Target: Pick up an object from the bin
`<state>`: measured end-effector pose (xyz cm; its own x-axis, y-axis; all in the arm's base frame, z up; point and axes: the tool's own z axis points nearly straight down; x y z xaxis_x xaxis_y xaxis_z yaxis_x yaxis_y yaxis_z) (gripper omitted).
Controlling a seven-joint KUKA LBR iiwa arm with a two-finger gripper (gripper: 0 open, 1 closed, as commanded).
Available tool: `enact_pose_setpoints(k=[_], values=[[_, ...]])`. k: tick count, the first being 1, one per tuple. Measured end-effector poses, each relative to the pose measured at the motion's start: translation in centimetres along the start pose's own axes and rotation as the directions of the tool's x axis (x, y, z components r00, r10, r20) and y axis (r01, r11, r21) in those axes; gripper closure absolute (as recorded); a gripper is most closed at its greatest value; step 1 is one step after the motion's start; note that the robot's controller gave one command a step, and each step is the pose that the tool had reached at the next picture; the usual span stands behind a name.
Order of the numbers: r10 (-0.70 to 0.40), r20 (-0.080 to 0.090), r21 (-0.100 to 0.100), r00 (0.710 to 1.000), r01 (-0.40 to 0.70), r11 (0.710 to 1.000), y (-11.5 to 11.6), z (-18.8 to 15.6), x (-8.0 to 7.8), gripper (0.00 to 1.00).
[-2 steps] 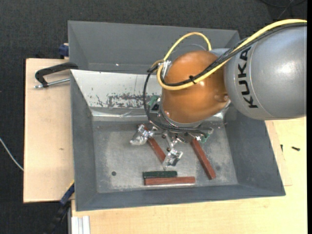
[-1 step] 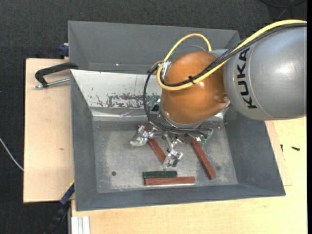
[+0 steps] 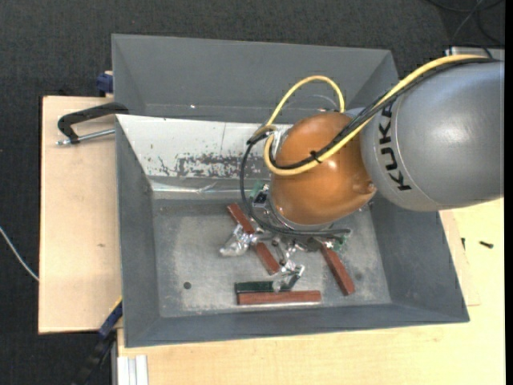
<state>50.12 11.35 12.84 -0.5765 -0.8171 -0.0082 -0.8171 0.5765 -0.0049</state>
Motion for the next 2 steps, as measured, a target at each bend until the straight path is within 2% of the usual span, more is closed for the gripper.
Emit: enact_pose_setpoints(k=[1,2], values=[[-0.115,-0.03,-0.015,0.993,0.115,0.993,-2.57,4.77,2.03,1.0],[-0.115,-0.031,-0.016,0.993,0.114,0.993,-2.59,4.78,2.1,1.0]])
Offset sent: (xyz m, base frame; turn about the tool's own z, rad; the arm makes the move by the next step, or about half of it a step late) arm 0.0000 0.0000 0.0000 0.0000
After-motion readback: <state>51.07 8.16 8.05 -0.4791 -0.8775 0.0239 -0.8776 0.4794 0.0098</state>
